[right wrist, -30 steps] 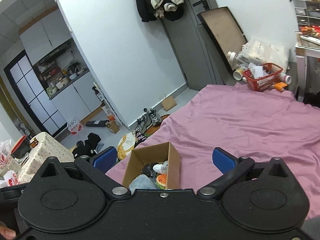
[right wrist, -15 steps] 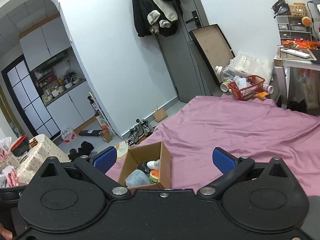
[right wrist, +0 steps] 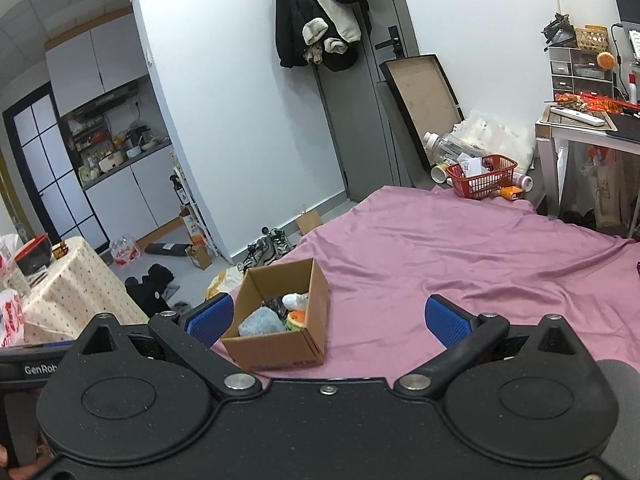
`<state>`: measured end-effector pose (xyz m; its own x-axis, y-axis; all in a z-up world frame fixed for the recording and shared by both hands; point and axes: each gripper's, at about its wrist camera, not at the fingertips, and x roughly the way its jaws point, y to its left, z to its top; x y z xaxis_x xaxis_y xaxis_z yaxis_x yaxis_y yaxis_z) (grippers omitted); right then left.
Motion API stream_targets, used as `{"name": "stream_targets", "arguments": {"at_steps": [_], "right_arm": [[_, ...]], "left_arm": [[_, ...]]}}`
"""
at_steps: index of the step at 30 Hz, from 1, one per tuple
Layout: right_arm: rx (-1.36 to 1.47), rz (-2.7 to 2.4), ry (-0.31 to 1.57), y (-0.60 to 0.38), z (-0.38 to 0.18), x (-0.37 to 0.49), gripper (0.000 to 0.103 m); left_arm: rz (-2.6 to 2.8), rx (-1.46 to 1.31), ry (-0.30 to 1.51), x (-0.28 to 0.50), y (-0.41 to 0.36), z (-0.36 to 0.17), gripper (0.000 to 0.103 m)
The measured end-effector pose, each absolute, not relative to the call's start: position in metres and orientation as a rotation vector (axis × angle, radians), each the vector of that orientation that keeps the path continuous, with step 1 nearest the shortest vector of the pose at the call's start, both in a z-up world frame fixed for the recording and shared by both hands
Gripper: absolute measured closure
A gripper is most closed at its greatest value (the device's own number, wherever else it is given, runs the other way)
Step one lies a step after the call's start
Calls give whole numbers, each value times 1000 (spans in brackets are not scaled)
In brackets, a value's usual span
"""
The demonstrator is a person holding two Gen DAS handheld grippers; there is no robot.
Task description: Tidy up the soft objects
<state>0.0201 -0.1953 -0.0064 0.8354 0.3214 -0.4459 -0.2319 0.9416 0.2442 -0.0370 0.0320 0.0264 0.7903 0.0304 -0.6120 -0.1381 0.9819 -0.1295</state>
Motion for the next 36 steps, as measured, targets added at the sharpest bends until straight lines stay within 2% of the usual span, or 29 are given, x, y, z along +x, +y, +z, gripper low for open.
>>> {"name": "stream_targets", "arguments": {"at_steps": [36], "right_arm": [[123, 298, 485, -188, 1, 8, 0]], "left_arm": [[95, -126, 618, -46, 32, 29, 1]]}}
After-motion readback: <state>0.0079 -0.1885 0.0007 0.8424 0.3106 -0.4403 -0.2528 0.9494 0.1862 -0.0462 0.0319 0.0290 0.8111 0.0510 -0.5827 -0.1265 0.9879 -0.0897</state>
